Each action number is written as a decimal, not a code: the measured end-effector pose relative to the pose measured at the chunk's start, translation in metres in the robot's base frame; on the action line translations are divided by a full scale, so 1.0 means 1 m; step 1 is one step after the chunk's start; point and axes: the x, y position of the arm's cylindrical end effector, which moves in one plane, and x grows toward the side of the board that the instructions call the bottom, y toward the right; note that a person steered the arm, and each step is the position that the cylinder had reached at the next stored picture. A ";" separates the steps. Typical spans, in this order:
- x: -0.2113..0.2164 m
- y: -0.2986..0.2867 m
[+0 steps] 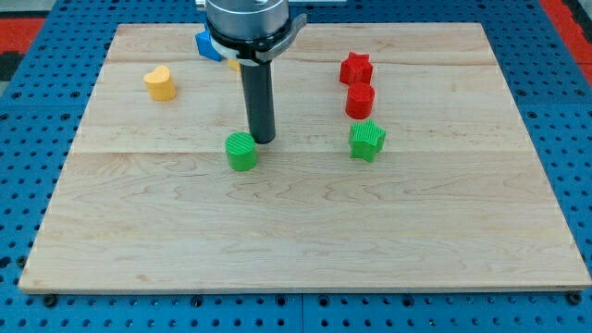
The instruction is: Push the green star towards the bottom right corner of the board
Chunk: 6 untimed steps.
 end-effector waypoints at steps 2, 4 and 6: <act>0.022 0.169; 0.035 0.108; 0.089 -0.105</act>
